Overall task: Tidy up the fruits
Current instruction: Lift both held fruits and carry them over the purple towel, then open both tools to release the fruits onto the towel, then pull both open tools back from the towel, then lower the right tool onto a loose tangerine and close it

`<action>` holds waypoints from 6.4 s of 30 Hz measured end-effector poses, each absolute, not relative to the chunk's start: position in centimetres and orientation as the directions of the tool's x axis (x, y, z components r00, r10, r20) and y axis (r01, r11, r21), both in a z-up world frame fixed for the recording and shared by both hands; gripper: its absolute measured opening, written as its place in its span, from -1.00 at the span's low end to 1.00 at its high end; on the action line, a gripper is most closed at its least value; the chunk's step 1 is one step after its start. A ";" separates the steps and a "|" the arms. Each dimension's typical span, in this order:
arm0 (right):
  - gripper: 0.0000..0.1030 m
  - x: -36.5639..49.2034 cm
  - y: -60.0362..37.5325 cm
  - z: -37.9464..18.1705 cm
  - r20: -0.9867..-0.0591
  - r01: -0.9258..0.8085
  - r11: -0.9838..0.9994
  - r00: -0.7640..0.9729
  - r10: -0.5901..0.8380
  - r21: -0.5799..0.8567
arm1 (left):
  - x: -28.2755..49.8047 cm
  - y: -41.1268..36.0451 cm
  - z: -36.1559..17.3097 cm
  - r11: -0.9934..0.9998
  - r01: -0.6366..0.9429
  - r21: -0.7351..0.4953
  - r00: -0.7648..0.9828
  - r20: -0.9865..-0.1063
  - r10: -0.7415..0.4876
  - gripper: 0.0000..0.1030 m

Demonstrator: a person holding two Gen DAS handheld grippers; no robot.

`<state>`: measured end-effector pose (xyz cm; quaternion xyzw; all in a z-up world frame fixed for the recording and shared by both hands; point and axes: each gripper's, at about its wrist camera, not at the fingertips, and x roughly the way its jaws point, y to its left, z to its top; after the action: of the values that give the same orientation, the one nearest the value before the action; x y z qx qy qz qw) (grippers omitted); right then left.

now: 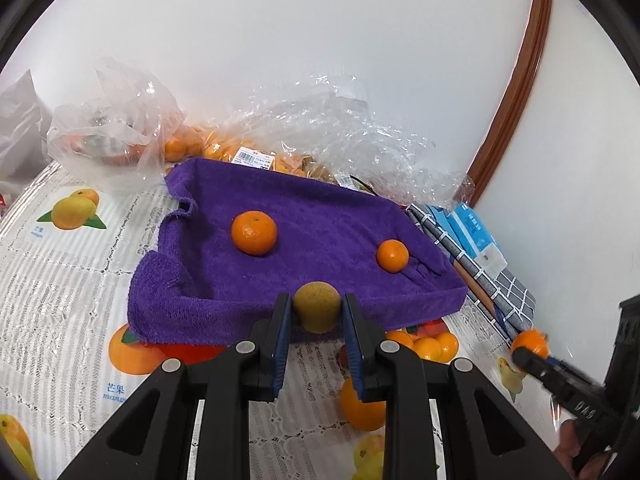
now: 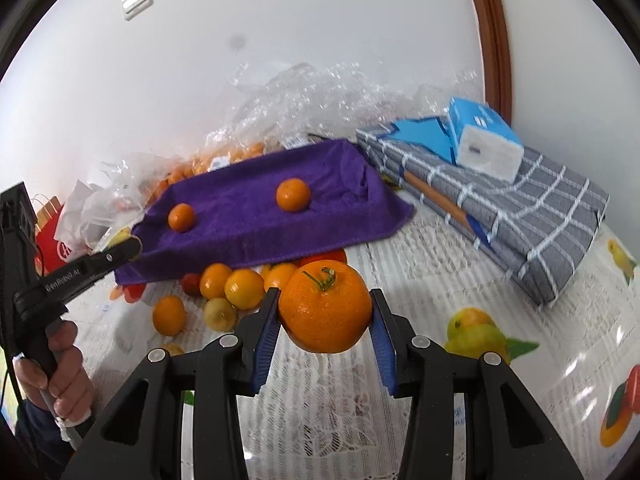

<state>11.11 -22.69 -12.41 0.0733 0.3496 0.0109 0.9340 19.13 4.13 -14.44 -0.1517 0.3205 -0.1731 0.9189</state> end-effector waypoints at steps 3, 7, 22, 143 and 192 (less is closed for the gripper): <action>-0.17 11.6 -22.1 -10.9 -0.634 0.016 0.993 0.770 0.064 0.119 | 18.9 4.1 -14.0 0.901 0.215 -0.377 0.749 -0.528 -0.400 -0.53; -0.17 12.2 -21.5 -9.4 -0.616 -0.003 0.995 0.785 0.062 0.097 | 18.5 4.6 -13.2 0.891 0.222 -0.395 0.765 -0.495 -0.411 -0.54; -0.17 16.9 -20.5 -8.1 -0.589 -0.042 0.995 0.803 0.088 0.091 | 22.5 6.8 -8.7 0.899 0.171 -0.402 0.815 -0.456 -0.359 -0.53; -0.15 6.4 -18.7 -11.3 -0.665 -0.080 0.997 0.744 0.067 0.010 | 14.9 7.2 -15.6 0.961 0.023 -0.277 0.733 -0.649 -0.204 -0.14; -0.35 16.6 -21.3 -16.4 -0.750 -0.232 0.968 0.623 0.220 0.091 | 16.7 8.4 -17.6 0.942 -0.043 -0.333 0.670 -0.709 -0.220 -0.14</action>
<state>16.64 -21.28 -16.43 -0.0074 0.4153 0.1256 0.9009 16.67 8.37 -17.58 -0.1631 0.4031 -0.0494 0.8991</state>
